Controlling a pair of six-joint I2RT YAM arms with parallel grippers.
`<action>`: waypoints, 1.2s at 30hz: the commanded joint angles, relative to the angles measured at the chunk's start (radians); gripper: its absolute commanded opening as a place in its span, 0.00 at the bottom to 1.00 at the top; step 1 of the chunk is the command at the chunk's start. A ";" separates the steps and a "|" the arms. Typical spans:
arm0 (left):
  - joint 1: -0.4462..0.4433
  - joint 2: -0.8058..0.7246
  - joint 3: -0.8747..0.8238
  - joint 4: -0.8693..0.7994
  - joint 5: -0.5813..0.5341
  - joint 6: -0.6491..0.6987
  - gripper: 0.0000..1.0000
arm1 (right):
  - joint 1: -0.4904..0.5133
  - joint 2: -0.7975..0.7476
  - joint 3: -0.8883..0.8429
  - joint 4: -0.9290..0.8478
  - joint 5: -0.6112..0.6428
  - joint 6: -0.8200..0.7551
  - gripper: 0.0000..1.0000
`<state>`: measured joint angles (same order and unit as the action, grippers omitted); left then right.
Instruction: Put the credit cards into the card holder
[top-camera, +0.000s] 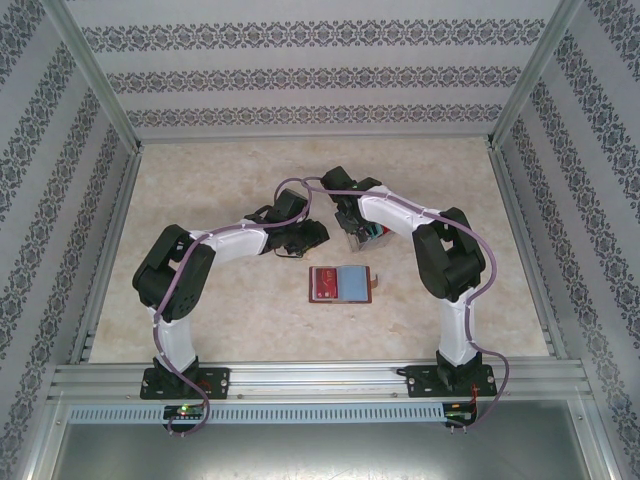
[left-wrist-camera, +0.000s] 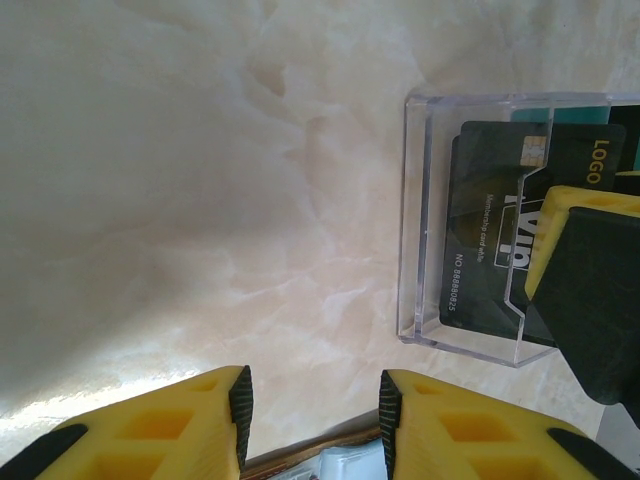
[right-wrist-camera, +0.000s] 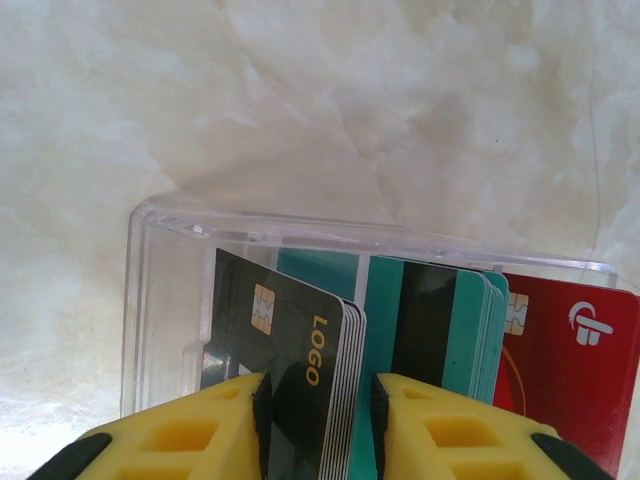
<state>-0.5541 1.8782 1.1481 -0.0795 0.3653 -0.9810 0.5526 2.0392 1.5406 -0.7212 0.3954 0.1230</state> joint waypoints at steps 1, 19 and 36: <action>0.010 -0.040 -0.004 0.016 -0.009 -0.010 0.41 | 0.005 -0.031 -0.010 -0.007 0.035 -0.016 0.31; 0.011 -0.027 0.004 0.013 0.000 -0.013 0.41 | -0.017 -0.051 -0.034 0.002 -0.001 -0.009 0.22; 0.011 -0.031 0.003 0.009 -0.006 -0.015 0.41 | -0.008 0.024 -0.010 -0.012 0.013 -0.006 0.34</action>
<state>-0.5541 1.8782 1.1481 -0.0795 0.3653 -0.9813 0.5392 2.0247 1.5166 -0.7067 0.3641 0.1242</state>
